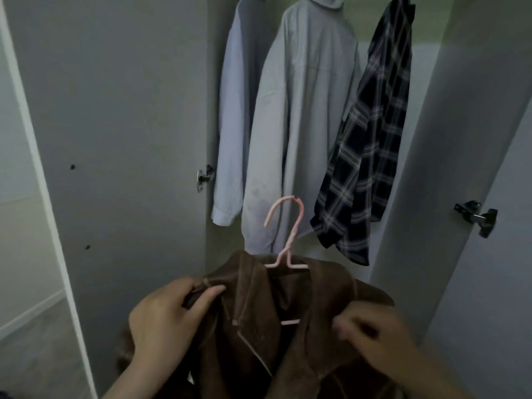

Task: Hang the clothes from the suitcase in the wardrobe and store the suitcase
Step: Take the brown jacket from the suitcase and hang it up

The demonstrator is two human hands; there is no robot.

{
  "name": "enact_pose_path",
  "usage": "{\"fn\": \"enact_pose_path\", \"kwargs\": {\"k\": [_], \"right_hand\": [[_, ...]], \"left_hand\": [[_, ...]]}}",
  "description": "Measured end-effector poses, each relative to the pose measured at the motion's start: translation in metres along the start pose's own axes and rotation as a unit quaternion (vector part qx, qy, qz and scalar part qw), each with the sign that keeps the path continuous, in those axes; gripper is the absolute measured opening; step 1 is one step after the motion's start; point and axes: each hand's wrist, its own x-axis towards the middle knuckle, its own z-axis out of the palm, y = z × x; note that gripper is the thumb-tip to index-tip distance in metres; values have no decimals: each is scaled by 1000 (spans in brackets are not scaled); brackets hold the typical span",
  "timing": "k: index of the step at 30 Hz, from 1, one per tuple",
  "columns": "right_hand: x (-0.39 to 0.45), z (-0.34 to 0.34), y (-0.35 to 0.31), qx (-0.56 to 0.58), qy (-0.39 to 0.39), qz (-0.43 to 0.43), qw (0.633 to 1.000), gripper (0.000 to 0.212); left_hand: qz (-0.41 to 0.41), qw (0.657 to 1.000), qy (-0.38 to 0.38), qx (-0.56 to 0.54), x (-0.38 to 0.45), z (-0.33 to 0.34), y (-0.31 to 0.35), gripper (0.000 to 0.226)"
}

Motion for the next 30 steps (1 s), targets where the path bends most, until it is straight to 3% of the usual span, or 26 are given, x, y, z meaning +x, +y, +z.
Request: {"fn": "enact_pose_path", "kwargs": {"k": [2,5,7,10,13,15,20,23,27,30], "right_hand": [[9,-17,3,-108,98,-50,988,27],[27,-28,0,-169,11,28,985,57],[29,-26,1,-97,-32,89,991,65],[20,-14,-1,-19,50,103,993,43],[11,-1,0,-13,97,151,984,56],[8,6,3,-9,114,190,975,44],[10,11,1,36,124,235,964,42],[8,9,-2,69,125,263,954,41],[6,0,0,201,122,375,897,27],[-1,-6,10,238,99,440,860,20]], "left_hand": [[-9,1000,6,-10,4,-2,0,46],[3,1000,8,-27,10,-1,3,46],[41,999,8,-16,15,2,0,47],[84,996,-3,-10,21,8,-7,45],[-2,991,47,-124,17,8,5,36],[-10,976,80,-201,10,7,20,33],[0,971,-13,-239,4,38,51,39],[-15,971,9,-238,7,55,53,31],[27,972,9,-232,8,49,57,18],[44,973,44,-221,16,20,57,13]]}}
